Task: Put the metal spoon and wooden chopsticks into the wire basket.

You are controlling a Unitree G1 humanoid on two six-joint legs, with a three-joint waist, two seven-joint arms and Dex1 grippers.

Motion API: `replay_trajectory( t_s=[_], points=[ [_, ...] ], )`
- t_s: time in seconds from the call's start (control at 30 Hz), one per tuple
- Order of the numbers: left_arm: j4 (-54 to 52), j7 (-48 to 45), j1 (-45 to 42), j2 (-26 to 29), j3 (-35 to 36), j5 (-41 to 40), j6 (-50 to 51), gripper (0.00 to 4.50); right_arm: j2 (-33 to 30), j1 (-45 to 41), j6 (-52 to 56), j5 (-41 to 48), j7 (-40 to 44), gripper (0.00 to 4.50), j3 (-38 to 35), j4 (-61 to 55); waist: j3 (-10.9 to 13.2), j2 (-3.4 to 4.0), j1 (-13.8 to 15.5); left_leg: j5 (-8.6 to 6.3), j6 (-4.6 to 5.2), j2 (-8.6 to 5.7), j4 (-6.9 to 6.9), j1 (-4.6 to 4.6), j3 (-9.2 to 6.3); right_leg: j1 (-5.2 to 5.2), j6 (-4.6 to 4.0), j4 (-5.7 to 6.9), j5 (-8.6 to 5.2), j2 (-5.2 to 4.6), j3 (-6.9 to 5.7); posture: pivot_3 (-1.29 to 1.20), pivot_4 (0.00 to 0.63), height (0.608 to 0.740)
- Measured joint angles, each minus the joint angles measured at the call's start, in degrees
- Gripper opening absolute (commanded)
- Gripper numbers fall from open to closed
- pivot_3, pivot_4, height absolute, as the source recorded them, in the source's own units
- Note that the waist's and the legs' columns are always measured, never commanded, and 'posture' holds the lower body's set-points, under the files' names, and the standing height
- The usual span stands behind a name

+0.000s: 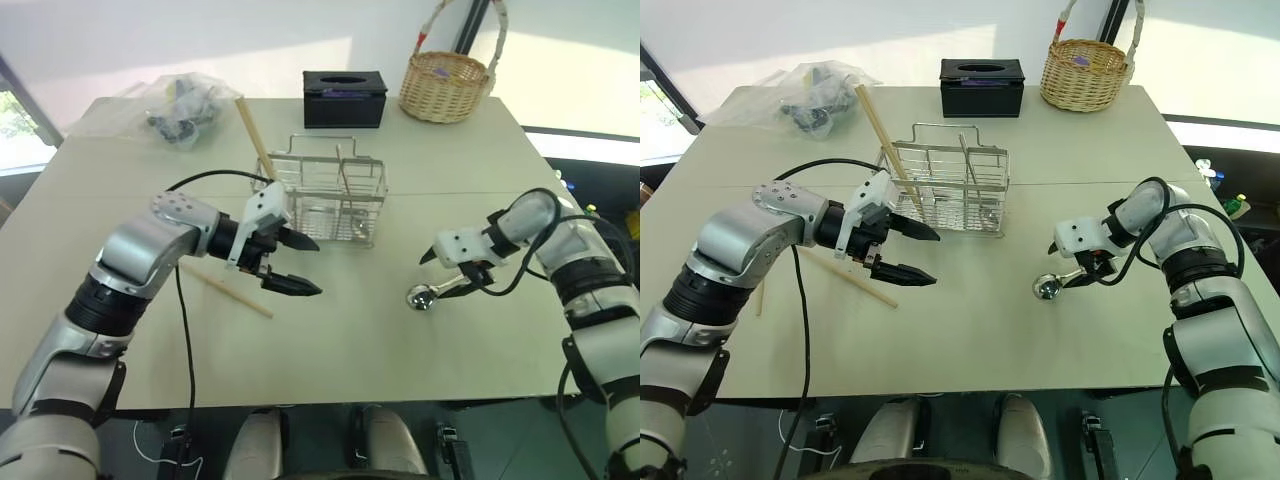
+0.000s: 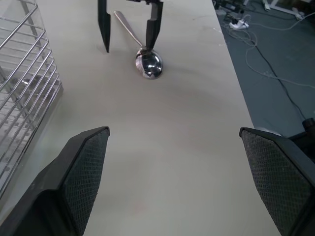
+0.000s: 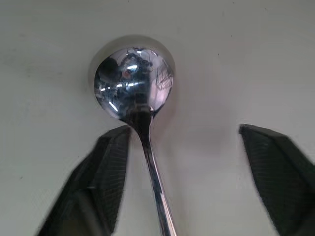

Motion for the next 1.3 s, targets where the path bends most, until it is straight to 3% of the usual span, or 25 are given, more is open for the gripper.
replay_trajectory(
  t_s=[0.13,0.17,0.6,0.9,1.03,1.17,1.3],
  points=[
    [0.3,0.0,0.0,-0.3,0.0,0.4,0.0,4.50,0.4,0.3,0.2,0.3,1.1,0.15,-0.2,0.0,0.0,0.00,0.0,0.00,0.00,0.00,0.02,0.04,0.00,0.05,0.00,0.00,0.00,0.00,0.00,0.00,0.150,0.706],
    [0.3,0.0,0.0,-0.4,0.0,0.5,0.0,4.50,0.4,0.5,0.2,0.5,1.4,0.06,-0.3,-0.2,0.0,0.00,0.0,0.00,0.00,0.00,0.02,0.06,0.00,0.06,0.00,0.00,0.00,0.00,0.00,0.00,0.150,0.706],
    [3.2,0.0,-0.4,-1.2,1.3,1.6,-1.6,4.50,0.0,4.0,5.5,4.3,0.0,0.06,-5.1,-7.1,0.0,0.02,0.0,0.00,0.00,0.00,0.02,0.09,0.00,0.08,0.00,0.02,0.00,0.00,0.00,0.00,0.150,0.706],
    [5.5,0.7,-2.0,-1.0,6.4,1.5,-2.8,4.50,-5.2,12.2,31.4,19.5,-6.0,0.06,-19.4,-37.2,0.0,0.01,0.6,-0.01,0.00,-0.01,0.04,0.07,-0.05,0.17,0.01,0.01,0.01,-0.02,-0.02,0.00,0.150,0.706],
    [7.6,1.2,-2.2,-1.0,7.6,1.8,-3.8,4.50,-7.3,17.1,38.3,23.0,-8.1,0.06,-22.3,-42.8,0.0,0.00,0.5,-0.01,0.01,-0.05,0.08,0.06,-0.04,0.16,0.01,-0.01,0.01,-0.05,-0.01,0.00,0.150,0.706],
    [8.7,1.5,-3.3,-1.1,7.9,1.9,-4.1,4.50,-5.3,11.7,53.1,31.5,-14.9,0.06,-27.6,-47.0,0.0,0.09,-0.2,0.00,0.01,0.00,0.06,0.08,-0.04,0.02,0.01,0.11,0.02,-0.02,-0.01,0.00,0.150,0.706],
    [8.9,1.7,-4.2,-1.0,9.0,1.9,-4.3,4.50,1.5,3.2,62.9,38.2,-25.4,0.06,-31.5,-51.1,0.0,0.06,-0.7,-0.01,0.01,0.02,-0.01,0.15,-0.10,0.08,0.00,0.14,0.01,0.02,-0.01,0.00,0.150,0.706]
  ],
)
